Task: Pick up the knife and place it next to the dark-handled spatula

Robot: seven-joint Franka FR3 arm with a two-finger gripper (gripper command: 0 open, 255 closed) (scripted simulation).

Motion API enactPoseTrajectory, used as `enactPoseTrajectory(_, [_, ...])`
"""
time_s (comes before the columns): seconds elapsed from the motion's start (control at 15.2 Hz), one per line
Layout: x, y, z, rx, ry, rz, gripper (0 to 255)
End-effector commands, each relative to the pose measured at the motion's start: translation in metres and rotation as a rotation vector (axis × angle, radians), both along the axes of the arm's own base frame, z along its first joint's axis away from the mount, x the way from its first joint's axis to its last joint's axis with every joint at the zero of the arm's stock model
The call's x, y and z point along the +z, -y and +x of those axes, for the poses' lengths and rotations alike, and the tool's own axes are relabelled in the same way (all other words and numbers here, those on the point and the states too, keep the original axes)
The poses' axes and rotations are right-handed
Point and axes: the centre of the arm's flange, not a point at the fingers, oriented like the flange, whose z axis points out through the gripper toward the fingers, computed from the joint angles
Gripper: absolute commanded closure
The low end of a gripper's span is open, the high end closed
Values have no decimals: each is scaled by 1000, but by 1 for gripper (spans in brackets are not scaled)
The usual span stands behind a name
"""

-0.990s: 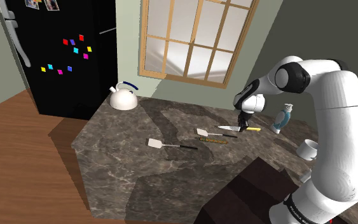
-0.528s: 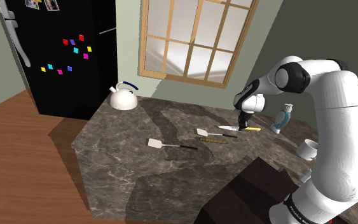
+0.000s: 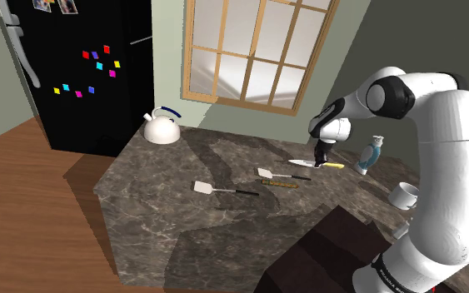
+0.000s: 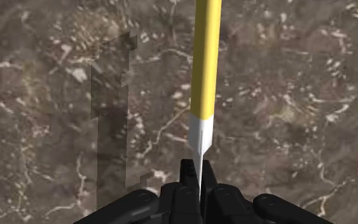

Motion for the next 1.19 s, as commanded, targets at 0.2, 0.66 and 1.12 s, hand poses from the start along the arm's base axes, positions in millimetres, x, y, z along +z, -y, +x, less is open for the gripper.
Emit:
enactPoseTrajectory(0.2, [27,0,0,0,0,0,255])
enactPoseTrajectory(0.66, [64,0,0,0,0,0,255])
enactPoseTrajectory(1.12, [92,-13,-2,0,0,0,255])
